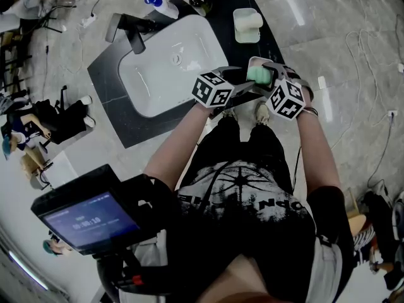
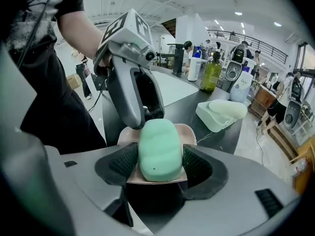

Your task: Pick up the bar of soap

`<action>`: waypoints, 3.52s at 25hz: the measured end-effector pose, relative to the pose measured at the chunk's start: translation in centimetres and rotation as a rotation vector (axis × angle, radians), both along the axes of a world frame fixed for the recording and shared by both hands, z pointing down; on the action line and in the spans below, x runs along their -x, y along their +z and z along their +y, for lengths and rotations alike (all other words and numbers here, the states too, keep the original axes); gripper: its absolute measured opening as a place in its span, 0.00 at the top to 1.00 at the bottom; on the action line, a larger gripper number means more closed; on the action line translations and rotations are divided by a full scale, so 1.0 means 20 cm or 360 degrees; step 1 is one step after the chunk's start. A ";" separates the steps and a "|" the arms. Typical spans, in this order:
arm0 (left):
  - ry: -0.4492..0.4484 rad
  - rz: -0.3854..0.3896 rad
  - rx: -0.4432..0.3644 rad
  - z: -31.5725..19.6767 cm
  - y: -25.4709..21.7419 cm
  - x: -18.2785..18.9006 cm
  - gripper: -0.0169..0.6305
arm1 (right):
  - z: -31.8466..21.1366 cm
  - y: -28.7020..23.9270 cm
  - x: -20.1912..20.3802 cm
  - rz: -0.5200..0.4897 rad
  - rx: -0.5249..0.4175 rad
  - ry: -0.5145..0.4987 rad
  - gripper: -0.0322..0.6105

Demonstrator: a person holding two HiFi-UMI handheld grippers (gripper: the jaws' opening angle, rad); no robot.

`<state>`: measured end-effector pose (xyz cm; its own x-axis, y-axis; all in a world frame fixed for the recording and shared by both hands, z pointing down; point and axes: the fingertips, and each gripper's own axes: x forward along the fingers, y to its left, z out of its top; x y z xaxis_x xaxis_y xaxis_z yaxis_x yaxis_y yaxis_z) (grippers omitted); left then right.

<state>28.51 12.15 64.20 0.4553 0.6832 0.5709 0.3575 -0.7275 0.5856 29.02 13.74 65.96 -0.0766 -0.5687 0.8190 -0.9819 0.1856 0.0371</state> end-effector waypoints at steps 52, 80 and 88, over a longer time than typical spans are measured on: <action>-0.0195 0.0308 0.0088 -0.09 -0.38 -0.11 0.74 | -0.22 -0.43 -0.02 0.0405 -0.0288 -0.0147 0.54; -0.0393 0.0749 -0.0031 -0.11 -0.97 -0.08 0.75 | -0.23 -0.98 -0.01 0.0817 -0.0521 -0.0311 0.54; -0.0436 0.0748 -0.0045 -0.07 -0.99 -0.07 0.75 | -0.20 -0.99 0.00 0.0804 -0.0548 -0.0343 0.54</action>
<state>29.89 10.65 44.44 0.8250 0.4910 0.2797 0.3710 -0.8440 0.3873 29.00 9.78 46.15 0.1287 -0.8203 0.5573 -0.7699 0.2716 0.5775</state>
